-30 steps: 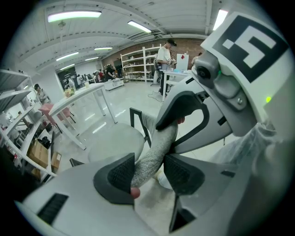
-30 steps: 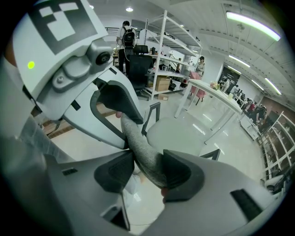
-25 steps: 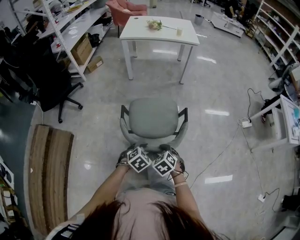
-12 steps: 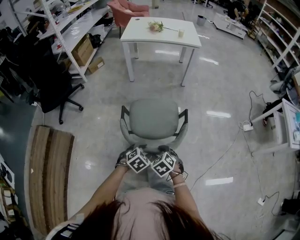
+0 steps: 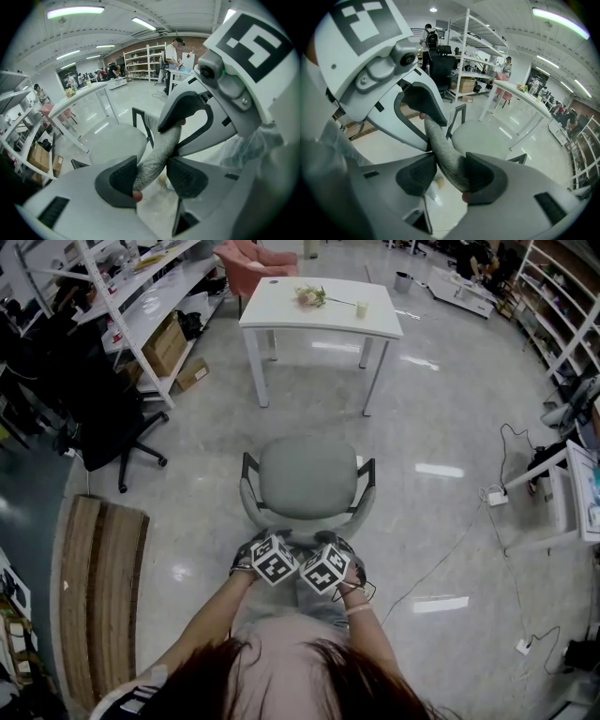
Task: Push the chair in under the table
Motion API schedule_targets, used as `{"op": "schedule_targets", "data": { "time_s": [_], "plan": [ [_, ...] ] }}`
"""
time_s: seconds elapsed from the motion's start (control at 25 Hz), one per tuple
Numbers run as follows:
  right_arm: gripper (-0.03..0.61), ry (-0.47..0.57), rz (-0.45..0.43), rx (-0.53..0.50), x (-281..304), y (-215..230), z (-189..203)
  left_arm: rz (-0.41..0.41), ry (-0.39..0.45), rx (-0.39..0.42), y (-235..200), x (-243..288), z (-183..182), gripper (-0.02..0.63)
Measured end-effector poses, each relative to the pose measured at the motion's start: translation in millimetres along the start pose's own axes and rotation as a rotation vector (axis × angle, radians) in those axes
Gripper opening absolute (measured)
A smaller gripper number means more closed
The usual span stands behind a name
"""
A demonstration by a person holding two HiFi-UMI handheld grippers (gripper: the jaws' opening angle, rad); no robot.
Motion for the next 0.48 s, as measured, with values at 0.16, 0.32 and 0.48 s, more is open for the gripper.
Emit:
{"op": "schedule_targets", "data": {
  "time_s": [0.16,0.32,0.48],
  "plan": [
    [0.199,0.005,0.0,-0.006,3.6,9.0,-2.2,-0.002,-0.003,-0.003,-7.4,5.0,-5.5,0.199],
    [0.199,0.008,-0.001,-0.012,7.7,19.9,-6.0,-0.006,-0.002,-0.008,-16.0,9.6,-11.8,0.199],
    [0.199,0.008,-0.004,-0.015,10.2,32.3,-10.3,-0.008,-0.001,-0.012,-25.0,13.3,-20.2,0.199]
  ]
}}
Point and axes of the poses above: the fingertips, and each gripper's own axes: x forward along the fingers, y to its right, z out of its underside, the point moved 10 cm from there along -x, backward along the fingers, and after that the axes turned 1 degree about x, right-handed, at the moved point
